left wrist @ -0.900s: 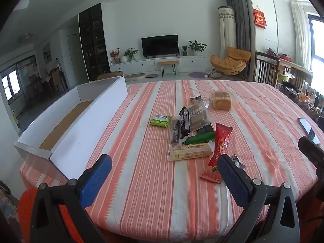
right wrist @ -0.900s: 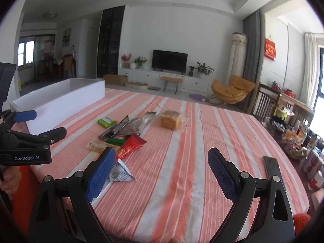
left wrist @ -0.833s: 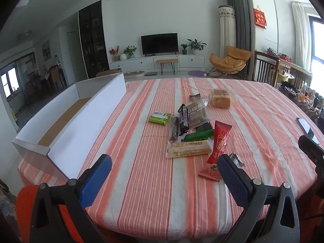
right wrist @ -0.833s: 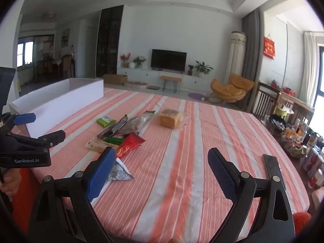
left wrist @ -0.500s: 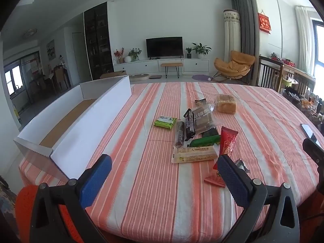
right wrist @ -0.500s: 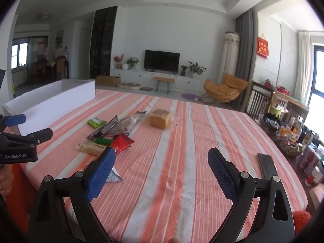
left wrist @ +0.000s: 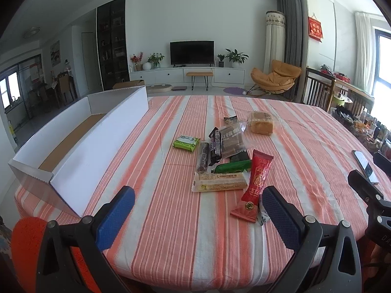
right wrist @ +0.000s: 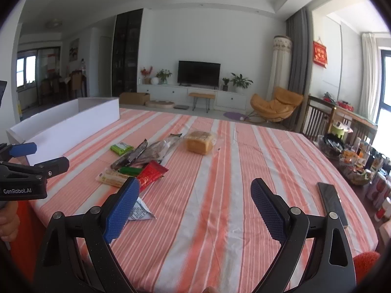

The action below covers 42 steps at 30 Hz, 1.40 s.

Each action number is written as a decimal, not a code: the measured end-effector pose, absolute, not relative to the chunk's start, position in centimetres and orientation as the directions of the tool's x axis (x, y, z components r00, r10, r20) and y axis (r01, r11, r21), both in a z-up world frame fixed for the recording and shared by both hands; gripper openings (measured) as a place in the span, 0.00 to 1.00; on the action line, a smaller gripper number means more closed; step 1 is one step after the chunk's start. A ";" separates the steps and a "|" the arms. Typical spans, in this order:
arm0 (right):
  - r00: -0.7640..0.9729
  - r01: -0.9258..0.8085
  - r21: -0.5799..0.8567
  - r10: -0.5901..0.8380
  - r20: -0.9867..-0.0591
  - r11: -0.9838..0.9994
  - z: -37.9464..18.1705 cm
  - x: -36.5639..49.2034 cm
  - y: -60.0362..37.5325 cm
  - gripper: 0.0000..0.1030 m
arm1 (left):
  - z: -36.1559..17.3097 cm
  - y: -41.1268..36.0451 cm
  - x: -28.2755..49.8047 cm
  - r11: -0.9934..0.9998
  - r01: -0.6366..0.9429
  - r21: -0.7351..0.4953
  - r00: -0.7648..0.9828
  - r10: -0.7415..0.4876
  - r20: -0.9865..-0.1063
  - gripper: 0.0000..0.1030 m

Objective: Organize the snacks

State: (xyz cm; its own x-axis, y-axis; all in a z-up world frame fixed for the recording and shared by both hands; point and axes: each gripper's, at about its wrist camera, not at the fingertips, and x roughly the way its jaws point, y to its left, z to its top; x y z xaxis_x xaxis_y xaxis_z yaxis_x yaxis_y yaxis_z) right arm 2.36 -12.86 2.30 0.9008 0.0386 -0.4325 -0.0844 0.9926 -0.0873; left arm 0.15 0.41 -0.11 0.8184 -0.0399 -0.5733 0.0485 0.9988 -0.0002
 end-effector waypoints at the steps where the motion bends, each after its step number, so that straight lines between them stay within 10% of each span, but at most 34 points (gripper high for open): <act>1: 0.901 -0.088 -0.091 0.040 -0.432 0.992 2.3 2.3 -12.8 0.92 | -0.2 0.3 0.1 0.999 0.049 0.007 0.819 -0.036 -0.573 1.00; 42: 0.885 -0.137 -0.057 0.097 -0.456 0.989 1.2 3.0 -12.0 0.92 | -0.6 -0.2 0.0 0.999 0.042 0.023 0.823 -0.021 -0.568 1.00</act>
State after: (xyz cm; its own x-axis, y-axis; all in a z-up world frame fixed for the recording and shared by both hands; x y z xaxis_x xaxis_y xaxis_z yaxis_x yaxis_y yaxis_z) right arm 2.99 -12.00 1.23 0.8845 0.0966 -0.4563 -0.1373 0.9889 -0.0568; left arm 0.04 -0.23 -0.65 0.8226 -0.0215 -0.5682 0.0422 0.9988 0.0234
